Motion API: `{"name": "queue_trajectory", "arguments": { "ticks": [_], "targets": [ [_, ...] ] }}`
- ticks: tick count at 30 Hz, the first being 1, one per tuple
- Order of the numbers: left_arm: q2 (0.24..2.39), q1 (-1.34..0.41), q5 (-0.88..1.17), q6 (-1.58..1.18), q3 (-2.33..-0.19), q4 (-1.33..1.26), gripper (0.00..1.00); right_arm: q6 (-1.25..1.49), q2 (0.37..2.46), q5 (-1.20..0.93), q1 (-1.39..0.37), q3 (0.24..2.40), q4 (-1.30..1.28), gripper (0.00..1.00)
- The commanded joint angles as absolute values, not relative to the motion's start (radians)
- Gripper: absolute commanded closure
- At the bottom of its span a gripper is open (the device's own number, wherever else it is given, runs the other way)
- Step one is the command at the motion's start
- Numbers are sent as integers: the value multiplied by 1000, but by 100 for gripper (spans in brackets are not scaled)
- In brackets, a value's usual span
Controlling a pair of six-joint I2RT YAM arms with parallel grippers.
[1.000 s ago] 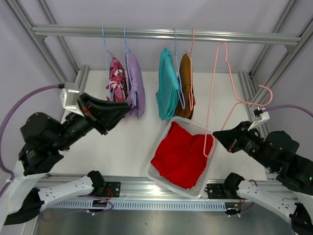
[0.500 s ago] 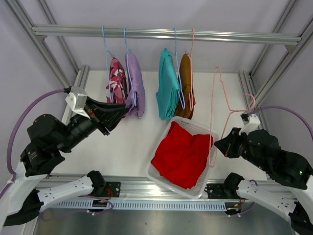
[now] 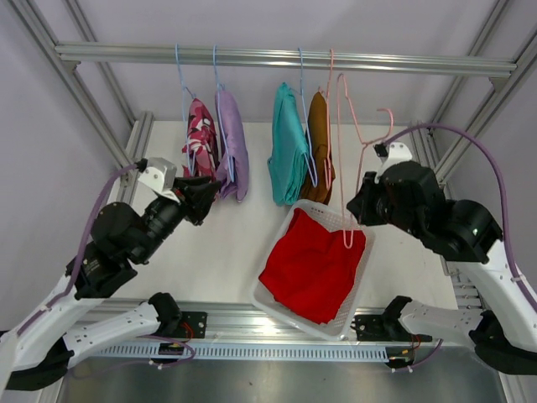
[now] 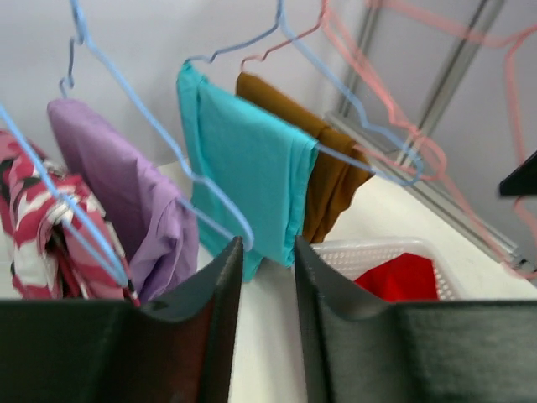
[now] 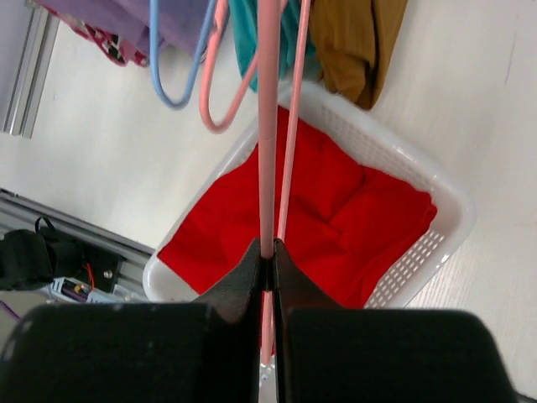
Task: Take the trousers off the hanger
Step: Place the hanger at the clothesline.
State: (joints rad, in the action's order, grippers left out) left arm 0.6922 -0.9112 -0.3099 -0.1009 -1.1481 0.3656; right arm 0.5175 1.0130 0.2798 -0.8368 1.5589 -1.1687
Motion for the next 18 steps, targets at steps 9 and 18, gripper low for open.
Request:
{"name": "queue_trajectory", "arguments": {
  "ticks": [9, 18],
  "targets": [
    [571, -893, -462, -60, -904, 218, 41, 324, 1207, -24, -480, 1764, -1161, 100],
    [520, -893, -474, -64, -893, 213, 31, 273, 1325, -15, -431, 1912, -1213, 100]
  ]
}}
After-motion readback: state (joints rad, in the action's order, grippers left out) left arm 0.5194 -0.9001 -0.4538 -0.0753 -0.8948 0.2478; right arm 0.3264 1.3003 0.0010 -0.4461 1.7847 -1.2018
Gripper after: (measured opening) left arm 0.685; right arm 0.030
